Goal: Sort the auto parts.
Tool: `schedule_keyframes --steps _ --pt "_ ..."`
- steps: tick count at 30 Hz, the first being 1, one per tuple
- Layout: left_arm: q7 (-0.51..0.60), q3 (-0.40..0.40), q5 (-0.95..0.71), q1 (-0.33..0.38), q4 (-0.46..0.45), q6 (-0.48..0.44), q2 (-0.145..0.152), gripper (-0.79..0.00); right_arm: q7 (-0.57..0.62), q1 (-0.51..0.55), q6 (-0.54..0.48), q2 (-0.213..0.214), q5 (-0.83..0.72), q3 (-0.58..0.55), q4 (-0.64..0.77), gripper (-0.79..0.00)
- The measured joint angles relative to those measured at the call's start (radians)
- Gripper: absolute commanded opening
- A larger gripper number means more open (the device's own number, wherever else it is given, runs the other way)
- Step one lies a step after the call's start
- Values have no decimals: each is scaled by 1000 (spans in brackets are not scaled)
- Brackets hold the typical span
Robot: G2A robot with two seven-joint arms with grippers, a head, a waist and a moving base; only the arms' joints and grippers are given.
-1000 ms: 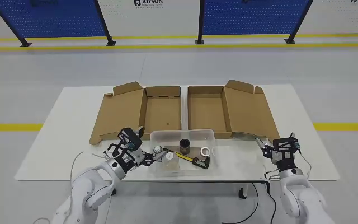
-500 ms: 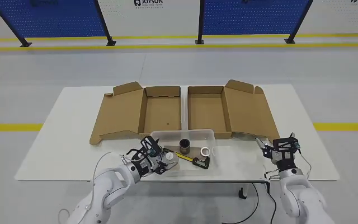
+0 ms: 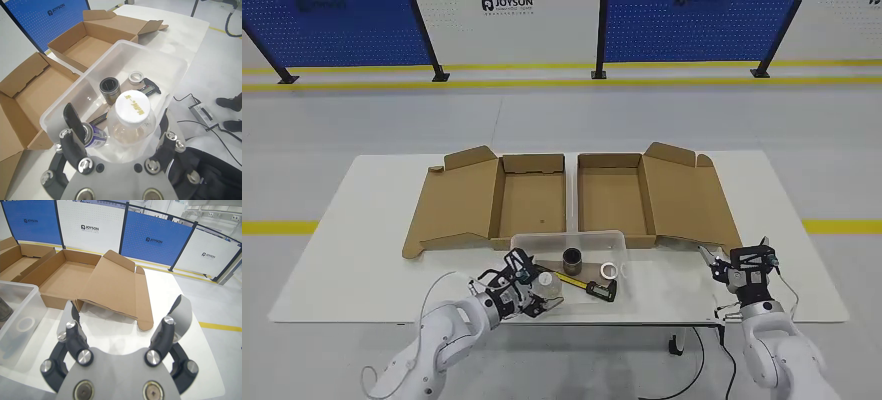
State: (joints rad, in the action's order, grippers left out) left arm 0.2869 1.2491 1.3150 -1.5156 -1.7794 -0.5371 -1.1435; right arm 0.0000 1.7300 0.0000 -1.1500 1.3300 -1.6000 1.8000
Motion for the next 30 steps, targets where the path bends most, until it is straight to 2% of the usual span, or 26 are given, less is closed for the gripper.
schedule_keyframes --steps 8,10,13,15,17,20,22,24,25,26,30 --pt "15 -22 -21 13 25 -6 0 0 0 0 0 0 0 0 0 0" --pt "20 -26 -38 17 31 -10 -1 -43 0 0 0 0 0 0 0 0" --pt "30 -31 -44 26 38 -14 0 -31 0 0 0 0 0 0 0 0" --pt "34 -33 -50 30 44 -12 0 -58 0 0 0 0 0 0 0 0" --pt "39 -35 -59 36 51 -10 0 -52 0 0 0 0 0 0 0 0" --pt "44 -37 -67 42 55 -9 0 -148 0 0 0 0 0 0 0 0" --pt "46 -39 -67 45 57 -7 0 -182 0 0 0 0 0 0 0 0" --pt "47 -41 -66 48 58 -5 1 -286 0 0 0 0 0 0 0 0" --pt "47 -42 -65 49 59 -4 1 -376 0 0 0 0 0 0 0 0" --pt "46 -43 -66 51 60 -4 1 -409 0 0 0 0 0 0 0 0" --pt "43 -46 -75 56 65 -6 2 -493 0 0 0 0 0 0 0 0"
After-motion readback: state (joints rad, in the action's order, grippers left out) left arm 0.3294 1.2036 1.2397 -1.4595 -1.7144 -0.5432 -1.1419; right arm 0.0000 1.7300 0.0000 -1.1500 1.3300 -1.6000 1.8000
